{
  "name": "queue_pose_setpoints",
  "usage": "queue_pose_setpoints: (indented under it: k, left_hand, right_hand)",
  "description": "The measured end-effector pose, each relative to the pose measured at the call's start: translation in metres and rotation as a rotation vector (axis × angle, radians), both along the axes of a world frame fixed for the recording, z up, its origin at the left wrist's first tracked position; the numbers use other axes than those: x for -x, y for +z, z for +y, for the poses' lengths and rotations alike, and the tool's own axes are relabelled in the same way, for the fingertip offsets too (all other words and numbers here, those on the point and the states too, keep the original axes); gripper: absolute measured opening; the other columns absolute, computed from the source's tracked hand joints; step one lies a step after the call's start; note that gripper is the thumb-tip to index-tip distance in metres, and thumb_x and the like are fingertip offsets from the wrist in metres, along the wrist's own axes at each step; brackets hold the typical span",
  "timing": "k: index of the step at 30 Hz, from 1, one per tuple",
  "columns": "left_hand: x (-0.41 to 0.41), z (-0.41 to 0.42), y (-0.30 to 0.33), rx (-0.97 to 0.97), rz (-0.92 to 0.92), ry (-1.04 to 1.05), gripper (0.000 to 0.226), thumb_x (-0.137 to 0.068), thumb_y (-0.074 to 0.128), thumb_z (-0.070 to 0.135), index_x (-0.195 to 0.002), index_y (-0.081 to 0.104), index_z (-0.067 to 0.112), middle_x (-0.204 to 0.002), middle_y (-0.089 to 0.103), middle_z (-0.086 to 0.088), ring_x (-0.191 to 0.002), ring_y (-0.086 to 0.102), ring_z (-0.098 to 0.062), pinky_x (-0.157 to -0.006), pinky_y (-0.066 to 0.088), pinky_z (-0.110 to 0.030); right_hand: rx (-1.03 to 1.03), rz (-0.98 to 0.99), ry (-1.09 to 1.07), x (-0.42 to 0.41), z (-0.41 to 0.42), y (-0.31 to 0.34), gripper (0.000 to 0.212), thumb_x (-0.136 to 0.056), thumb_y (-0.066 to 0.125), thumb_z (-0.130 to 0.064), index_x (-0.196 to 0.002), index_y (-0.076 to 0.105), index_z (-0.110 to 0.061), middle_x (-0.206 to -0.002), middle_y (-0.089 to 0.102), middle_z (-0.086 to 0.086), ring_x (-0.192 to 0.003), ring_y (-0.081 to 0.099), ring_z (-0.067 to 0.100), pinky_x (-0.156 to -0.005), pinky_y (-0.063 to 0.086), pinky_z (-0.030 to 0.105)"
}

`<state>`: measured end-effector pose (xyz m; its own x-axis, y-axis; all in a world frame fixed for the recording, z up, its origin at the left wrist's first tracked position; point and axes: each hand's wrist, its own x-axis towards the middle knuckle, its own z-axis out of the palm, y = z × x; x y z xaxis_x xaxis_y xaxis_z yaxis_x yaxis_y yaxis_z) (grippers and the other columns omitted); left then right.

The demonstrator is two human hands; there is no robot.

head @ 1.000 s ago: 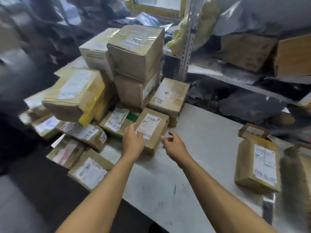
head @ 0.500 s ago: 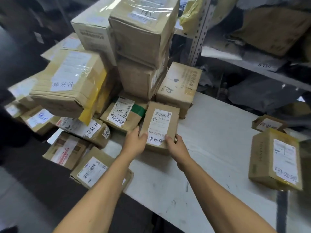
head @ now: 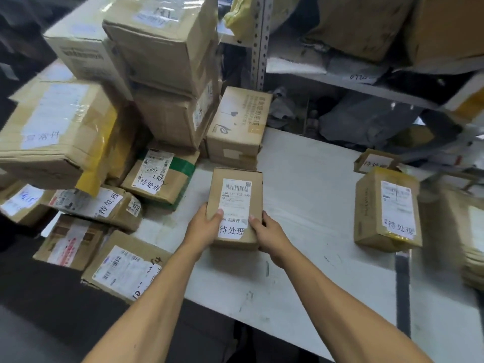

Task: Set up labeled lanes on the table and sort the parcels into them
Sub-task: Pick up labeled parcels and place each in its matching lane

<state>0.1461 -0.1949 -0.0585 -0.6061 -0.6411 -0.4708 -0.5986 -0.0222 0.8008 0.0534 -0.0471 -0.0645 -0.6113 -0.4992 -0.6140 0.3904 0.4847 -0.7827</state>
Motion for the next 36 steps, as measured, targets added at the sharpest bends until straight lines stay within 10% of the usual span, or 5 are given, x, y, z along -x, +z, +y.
queue_pose_setpoints:
  k: [11,36]
  left_hand:
    - [0.039,0.109,0.050,0.054,0.171,-0.059,0.029,-0.098,0.055,0.035,-0.125,0.056,0.027,-0.110,0.068,0.009,-0.095,0.067,-0.008,-0.077,0.056,-0.031]
    - [0.043,0.306,0.067,0.056,0.230,-0.115,0.026,-0.097,0.056,0.034,-0.122,0.061,0.027,-0.104,0.070,0.012,-0.089,0.070,-0.008,-0.068,0.058,-0.027]
  right_hand:
    - [0.065,0.158,-0.157,0.028,0.119,0.052,0.032,-0.097,0.053,-0.041,-0.127,0.060,-0.031,-0.117,0.071,-0.009,-0.101,0.067,0.014,-0.070,0.047,0.026]
    - [0.012,0.188,-0.283,0.024,0.317,0.075,0.033,-0.093,0.054,-0.038,-0.122,0.066,-0.026,-0.108,0.073,-0.007,-0.097,0.069,0.016,-0.066,0.052,0.026]
